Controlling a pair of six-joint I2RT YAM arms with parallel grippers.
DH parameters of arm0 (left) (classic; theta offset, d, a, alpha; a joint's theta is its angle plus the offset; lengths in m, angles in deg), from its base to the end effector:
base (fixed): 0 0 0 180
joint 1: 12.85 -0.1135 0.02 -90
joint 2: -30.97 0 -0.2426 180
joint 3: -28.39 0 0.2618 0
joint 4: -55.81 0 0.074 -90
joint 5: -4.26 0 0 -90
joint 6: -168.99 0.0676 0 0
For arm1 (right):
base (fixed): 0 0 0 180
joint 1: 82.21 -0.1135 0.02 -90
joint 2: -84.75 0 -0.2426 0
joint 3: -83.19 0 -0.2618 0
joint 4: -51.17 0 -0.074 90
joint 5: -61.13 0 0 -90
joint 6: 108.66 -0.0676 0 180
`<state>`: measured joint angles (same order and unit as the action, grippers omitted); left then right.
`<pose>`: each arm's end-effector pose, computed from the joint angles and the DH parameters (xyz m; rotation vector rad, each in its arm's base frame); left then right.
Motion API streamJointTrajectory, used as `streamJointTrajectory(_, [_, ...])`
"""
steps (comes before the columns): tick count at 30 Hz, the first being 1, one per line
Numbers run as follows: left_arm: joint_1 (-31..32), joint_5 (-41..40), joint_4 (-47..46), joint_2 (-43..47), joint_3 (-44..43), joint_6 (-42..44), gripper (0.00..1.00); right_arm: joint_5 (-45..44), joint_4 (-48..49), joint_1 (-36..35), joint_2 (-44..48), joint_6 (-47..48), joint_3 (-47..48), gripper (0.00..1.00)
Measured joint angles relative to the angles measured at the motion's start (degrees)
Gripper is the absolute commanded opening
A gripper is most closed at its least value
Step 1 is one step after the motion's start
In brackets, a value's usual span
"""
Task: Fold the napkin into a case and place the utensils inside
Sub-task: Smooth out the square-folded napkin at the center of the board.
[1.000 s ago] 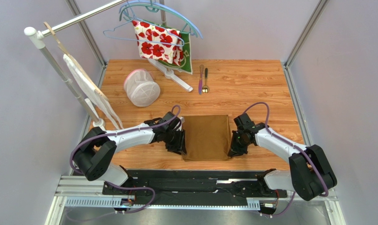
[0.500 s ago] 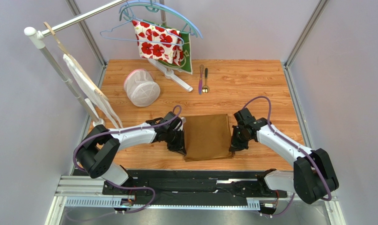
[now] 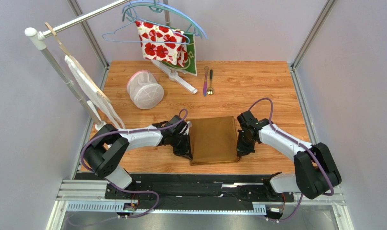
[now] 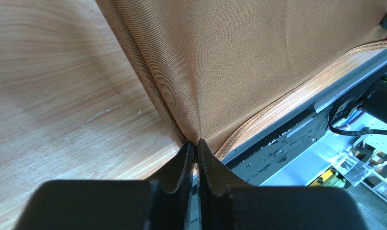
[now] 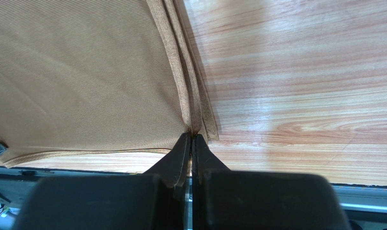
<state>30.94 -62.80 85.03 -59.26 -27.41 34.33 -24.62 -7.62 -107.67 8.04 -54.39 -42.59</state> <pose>0.1964 -0.2248 0.0860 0.1178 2.9520 -0.9109 0.2033 0.1023 0.1097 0.2636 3.0294 0.2151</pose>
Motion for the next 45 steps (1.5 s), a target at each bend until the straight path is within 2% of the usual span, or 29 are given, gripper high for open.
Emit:
streamJointTrajectory(3, [0.0, 0.02, -0.07, -0.04, 0.17, 0.11, 0.33, -0.37, 0.17, 0.0, -0.52, 0.02, -0.22, 0.05])
streamJointTrajectory(5, [0.0, -1.29, 1.6, 0.66, 0.17, 0.83, 0.4, -0.83, 0.2, 0.0, -0.68, 0.04, -0.22, 0.15])
streamJointTrajectory(6, [0.0, -2.12, 2.97, 1.53, 0.13, 1.25, 0.42, -1.01, 0.17, 0.0, -0.68, 0.07, -0.22, 0.2])
streamJointTrajectory(7, [0.0, -3.19, 4.68, 2.75, -0.07, 1.73, 0.43, -1.22, 0.15, 0.0, -0.68, 0.11, -0.22, 0.32])
streamJointTrajectory(8, [0.0, -4.46, 7.06, 4.46, -0.52, 2.23, 0.44, -1.42, 0.11, 0.0, -0.68, 0.37, -0.22, 0.35])
streamJointTrajectory(10, [-0.02, -7.02, 11.91, 8.52, -3.1, 3.37, 0.44, -2.32, -0.81, 0.0, -0.68, 0.87, 0.07, 0.47])
streamJointTrajectory(11, [-0.02, -7.69, 13.09, 9.79, -4.35, 3.72, 0.4, -2.95, -1.79, -0.02, -0.66, 1.09, 0.57, 0.52])
streamJointTrajectory(13, [-0.13, -8.44, 14.16, 12.02, -7.72, 4.15, 0.32, -3.91, -3.06, -0.09, 0.02, 1.29, 1.73, 0.55])
streamJointTrajectory(14, [-0.2, -8.13, 13.42, 12.55, -8.94, 4.2, 0.21, -4.26, -3.54, -0.28, 0.94, 1.31, 2.43, 0.56])
streamJointTrajectory(17, [-0.35, -4.96, 9.29, 10.23, -10.36, 3.76, 0.11, -3.13, -2.93, -0.52, 4.02, 1.4, 4.24, 0.46])
streamJointTrajectory(18, [-0.33, -3.52, 7.58, 7.56, -10.45, 3.63, 0.1, -1.9, -2.14, -0.57, 4.5, 1.53, 4.44, 0.43])
streamJointTrajectory(19, [-0.31, -2.71, 6.32, 5.14, -10.32, 3.37, 0.08, 0.0, -0.85, -0.61, 4.68, 1.4, 4.46, 0.34])
streamJointTrajectory(21, [-0.26, -1.42, 3.72, 0.13, -8.76, 3.21, 0.08, 2.84, 1.92, -0.68, 3.48, 1.2, 3.82, 0.23])
streamJointTrajectory(25, [-0.28, -0.96, 2.69, -3.26, -3.26, 2.97, 0.08, 4.63, 5.29, -0.48, -0.13, 0.96, 0.2, 0.19])
streamJointTrajectory(29, [-0.31, 0.07, 1.31, -3.02, -2.08, 3.15, 0.09, 5.53, 6.91, 1.6, -0.55, 0.2, -4.5, 0.16])
streamJointTrajectory(32, [-0.26, -0.79, 2.08, -3.02, -2.73, 4.48, 0.11, 6.73, 7.23, 2.69, -0.59, -0.04, -4.7, 0.17])
streamJointTrajectory(34, [0.04, -3.32, 4.09, -3.02, -4.52, 6.34, 0.16, 6.95, 7.43, 2.78, -0.33, -0.04, -4.7, 0.22])
streamJointTrajectory(35, [0.07, -4.66, 5.18, -3.02, -5.57, 7.15, 0.18, 6.8, 7.5, 2.78, -0.02, -0.02, -4.7, 0.28])
streamJointTrajectory(36, [0.04, -5.75, 6.64, -2.93, -6.95, 7.98, 0.2, 6.51, 7.54, 2.78, 0.52, 0.07, -4.7, 0.41])
streamJointTrajectory(39, [-0.11, -7.85, 9.84, -0.68, -10.32, 9.6, 0.25, 5.22, 6.75, 3.04, 2.99, 0.61, -3.3, 0.52])
streamJointTrajectory(42, [-0.15, -7.96, 12.11, 3.5, -13.29, 10.32, 0.19, 5.51, 7.04, 4.76, 2.91, 1.66, 1.64, 0.52])
streamJointTrajectory(45, [-0.17, -6.01, 11.32, 5.97, -15.21, 10.4, 0.11, 7.3, 8.57, 6.91, -1.05, 2.6, 8.63, 0.51])
